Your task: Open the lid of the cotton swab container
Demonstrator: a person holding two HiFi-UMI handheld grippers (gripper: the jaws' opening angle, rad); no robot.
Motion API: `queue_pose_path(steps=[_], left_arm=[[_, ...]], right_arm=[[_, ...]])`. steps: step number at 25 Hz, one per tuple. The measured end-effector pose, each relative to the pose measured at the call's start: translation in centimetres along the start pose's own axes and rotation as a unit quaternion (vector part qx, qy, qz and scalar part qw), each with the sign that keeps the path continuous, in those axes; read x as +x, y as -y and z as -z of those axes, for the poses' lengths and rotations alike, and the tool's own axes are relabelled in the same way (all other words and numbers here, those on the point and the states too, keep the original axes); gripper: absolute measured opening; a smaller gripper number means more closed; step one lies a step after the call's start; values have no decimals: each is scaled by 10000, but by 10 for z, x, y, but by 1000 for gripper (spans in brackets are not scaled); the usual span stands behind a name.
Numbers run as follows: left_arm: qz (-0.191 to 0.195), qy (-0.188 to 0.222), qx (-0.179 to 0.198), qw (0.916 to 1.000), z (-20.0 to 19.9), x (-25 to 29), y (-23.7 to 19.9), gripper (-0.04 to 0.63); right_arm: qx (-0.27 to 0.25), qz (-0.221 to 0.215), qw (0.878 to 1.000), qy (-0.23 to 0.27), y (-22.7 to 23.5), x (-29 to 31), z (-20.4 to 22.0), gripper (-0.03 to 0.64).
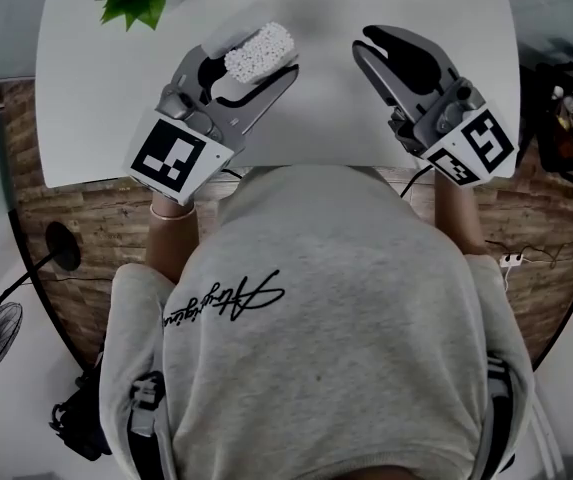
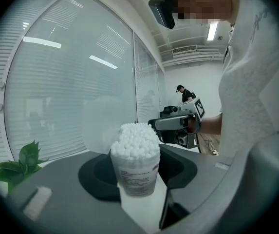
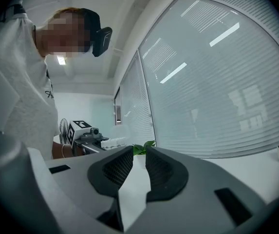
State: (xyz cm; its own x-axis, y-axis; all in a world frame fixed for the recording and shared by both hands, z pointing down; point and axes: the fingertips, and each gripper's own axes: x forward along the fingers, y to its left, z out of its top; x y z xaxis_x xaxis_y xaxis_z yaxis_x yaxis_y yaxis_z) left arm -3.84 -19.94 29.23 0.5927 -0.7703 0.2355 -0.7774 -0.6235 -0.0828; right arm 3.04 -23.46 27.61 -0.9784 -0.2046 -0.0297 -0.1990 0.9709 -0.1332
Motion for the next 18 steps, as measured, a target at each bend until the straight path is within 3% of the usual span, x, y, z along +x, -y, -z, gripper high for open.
queue_pose_path(steps=[18], left_arm=[[-260,57,-65,9996,6,3,-3,204]], right_arm=[[171,128,9998,-24,5,-9,9,9]])
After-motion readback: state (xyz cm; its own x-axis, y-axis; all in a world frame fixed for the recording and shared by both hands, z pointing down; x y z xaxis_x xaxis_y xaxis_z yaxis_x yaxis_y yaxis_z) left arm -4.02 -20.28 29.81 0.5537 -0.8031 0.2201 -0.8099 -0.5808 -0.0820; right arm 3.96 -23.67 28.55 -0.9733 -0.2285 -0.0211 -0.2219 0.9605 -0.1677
